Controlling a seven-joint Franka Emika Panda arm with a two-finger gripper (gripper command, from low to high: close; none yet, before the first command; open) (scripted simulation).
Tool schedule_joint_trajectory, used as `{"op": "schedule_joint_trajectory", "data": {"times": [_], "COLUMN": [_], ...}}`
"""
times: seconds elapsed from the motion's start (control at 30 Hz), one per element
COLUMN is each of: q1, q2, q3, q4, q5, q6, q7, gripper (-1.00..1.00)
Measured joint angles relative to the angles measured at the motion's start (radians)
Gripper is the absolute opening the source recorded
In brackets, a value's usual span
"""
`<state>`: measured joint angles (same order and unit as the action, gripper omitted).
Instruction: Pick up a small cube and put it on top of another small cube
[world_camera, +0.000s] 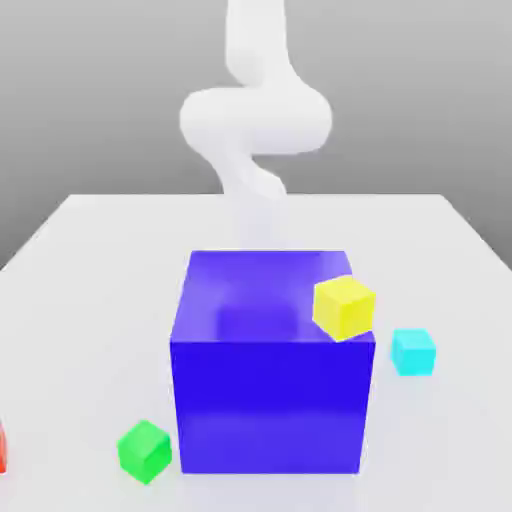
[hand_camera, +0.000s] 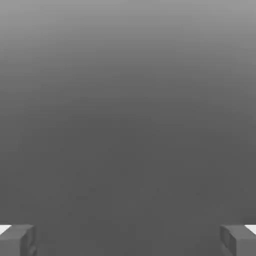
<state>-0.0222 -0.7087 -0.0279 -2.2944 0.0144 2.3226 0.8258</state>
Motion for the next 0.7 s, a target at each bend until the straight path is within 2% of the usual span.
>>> {"op": "schedule_joint_trajectory", "data": {"times": [0.7], "q1": [-0.229], "q2": [0.768], "q3": [-0.22], "q4": [0.047], "q5": [0.16], "q6": [0.189], "q7": [0.188], "gripper": [0.0]}}
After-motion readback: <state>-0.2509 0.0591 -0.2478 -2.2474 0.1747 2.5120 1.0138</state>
